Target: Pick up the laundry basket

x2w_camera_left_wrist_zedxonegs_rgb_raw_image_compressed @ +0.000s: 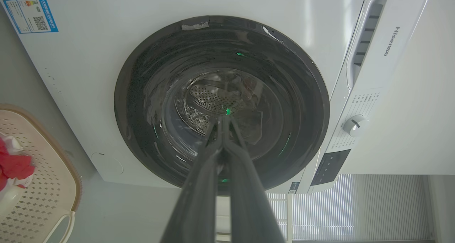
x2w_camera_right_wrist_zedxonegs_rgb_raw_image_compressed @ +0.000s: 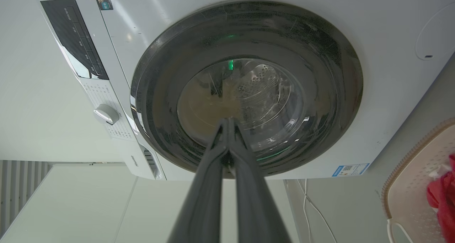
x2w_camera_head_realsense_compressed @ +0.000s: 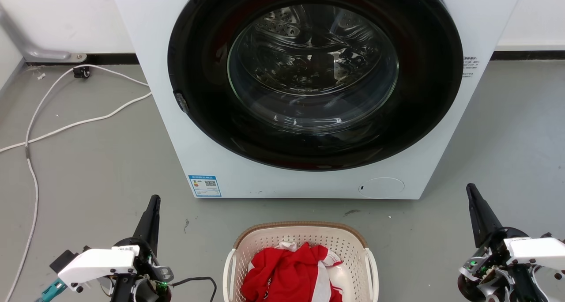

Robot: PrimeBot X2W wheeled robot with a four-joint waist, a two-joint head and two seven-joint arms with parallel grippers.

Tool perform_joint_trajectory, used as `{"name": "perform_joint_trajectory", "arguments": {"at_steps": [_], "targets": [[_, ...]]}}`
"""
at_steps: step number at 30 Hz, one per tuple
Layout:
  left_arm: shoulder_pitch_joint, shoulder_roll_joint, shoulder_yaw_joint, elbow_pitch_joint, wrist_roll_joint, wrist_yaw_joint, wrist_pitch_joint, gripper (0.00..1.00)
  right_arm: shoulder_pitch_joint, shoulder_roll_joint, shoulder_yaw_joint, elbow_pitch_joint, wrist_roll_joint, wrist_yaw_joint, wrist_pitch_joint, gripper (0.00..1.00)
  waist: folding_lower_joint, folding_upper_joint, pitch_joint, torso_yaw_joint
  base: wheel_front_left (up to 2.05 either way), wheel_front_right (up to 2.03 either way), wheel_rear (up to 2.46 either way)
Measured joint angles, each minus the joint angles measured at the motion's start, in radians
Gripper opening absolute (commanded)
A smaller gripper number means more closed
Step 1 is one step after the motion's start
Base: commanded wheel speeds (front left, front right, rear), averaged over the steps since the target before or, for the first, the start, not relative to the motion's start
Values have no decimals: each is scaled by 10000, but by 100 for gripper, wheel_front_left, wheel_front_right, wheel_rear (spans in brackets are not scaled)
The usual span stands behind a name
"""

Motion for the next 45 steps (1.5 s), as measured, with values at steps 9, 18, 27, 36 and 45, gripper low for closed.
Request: {"name": "perform_joint_trajectory", "arguments": {"at_steps": [9,18,27,36,45], "targets": [[0,-19,19,2,8,0,27,0,0,6,-8,0,-2,0,4,0,0,0,0,0,0,0,0],[-1,-29,40,4,15,0,56,0,-1,12,-15,0,-42,0,10,0,0,1,0,0,0,0,0],[235,-102,-165,184,25,6,-117,100,274,46,81,186,-46,-2,-142,100,0,0,1,-1,0,0,0],[216,-113,-533,-117,403,6,-545,100,274,35,359,35,-681,-2,-614,100,0,0,5,4,0,0,0],[149,-113,-767,-550,2182,6,-930,100,271,-52,502,-332,-2997,-2,-993,100,0,0,22,18,0,0,0]]}}
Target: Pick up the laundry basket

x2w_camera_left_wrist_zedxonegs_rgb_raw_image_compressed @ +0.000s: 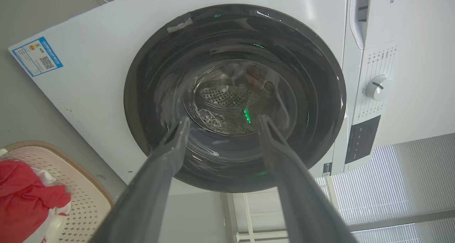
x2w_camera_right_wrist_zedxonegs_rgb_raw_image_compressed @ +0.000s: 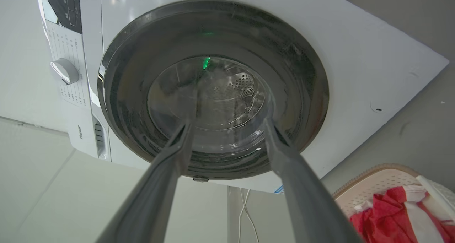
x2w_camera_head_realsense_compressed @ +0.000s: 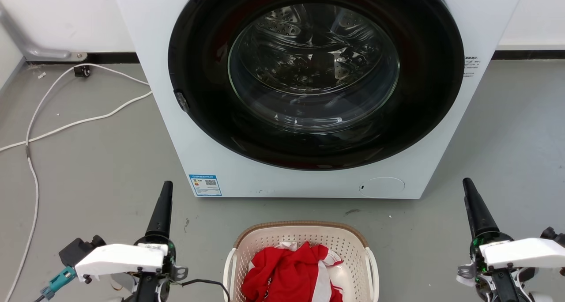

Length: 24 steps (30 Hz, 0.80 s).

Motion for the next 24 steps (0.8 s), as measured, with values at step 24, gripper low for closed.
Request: {"name": "perform_joint_trajectory", "arguments": {"at_steps": [24], "targets": [[-90,96,-945,-487,5296,0,-901,100,53,15,426,-466,-6163,2,-894,100,0,0,-5,28,0,0,0]]}}
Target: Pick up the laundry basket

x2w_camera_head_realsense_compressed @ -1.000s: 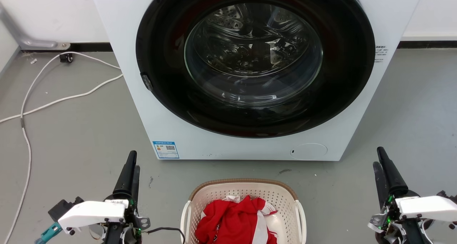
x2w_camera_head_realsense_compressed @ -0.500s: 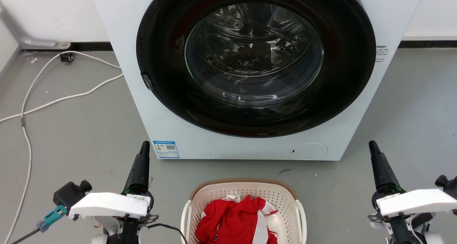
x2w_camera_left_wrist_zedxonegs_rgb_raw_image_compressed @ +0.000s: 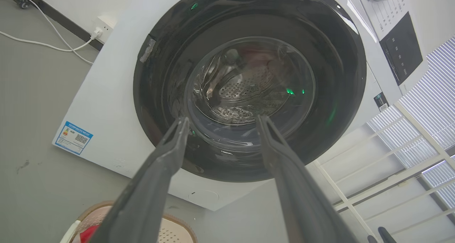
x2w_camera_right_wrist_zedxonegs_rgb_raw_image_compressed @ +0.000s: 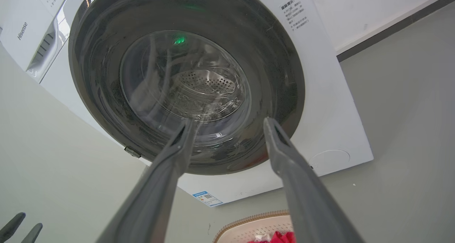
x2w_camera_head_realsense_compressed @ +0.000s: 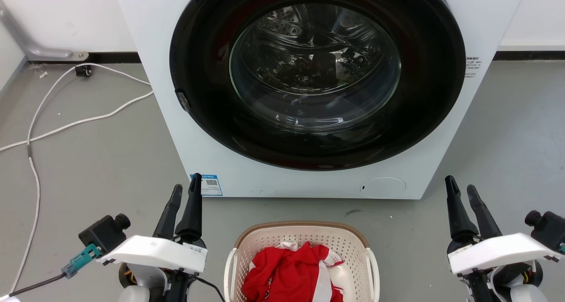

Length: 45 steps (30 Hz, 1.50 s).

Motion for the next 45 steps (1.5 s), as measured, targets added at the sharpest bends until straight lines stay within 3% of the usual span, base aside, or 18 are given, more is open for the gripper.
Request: {"name": "perform_joint_trajectory", "arguments": {"at_steps": [22,45], "targets": [[-53,4,-380,65,3331,-4,-619,100,206,75,63,-242,-3089,2,-242,100,0,0,-19,-9,0,0,0],[-54,-19,-500,146,5770,100,-1149,100,344,82,192,-506,-4916,2,-571,100,0,0,-15,-45,0,0,0]]}}
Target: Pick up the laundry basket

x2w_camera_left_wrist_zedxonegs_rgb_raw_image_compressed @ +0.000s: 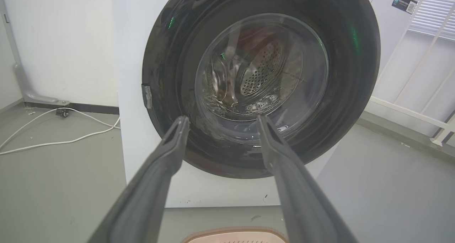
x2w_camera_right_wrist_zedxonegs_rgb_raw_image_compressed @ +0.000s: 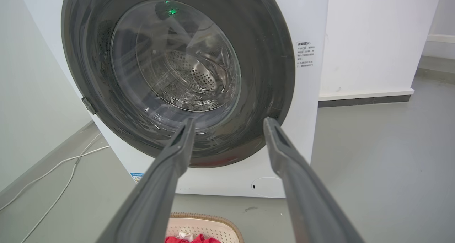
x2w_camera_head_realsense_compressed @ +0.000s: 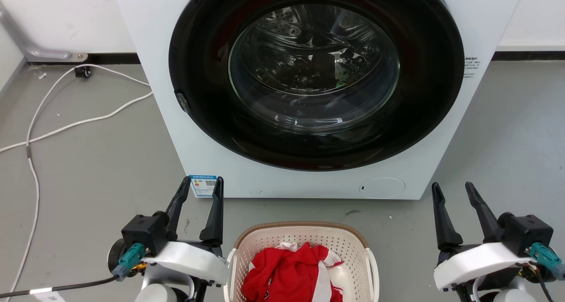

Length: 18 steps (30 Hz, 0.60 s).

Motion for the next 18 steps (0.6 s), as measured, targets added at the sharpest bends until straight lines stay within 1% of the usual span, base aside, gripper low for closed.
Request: {"name": "perform_joint_trajectory", "arguments": {"at_steps": [18], "targets": [[1,-27,-100,297,1467,44,-351,100,171,2,-84,-100,-1216,2,-251,100,0,0,-72,33,0,0,0]]}}
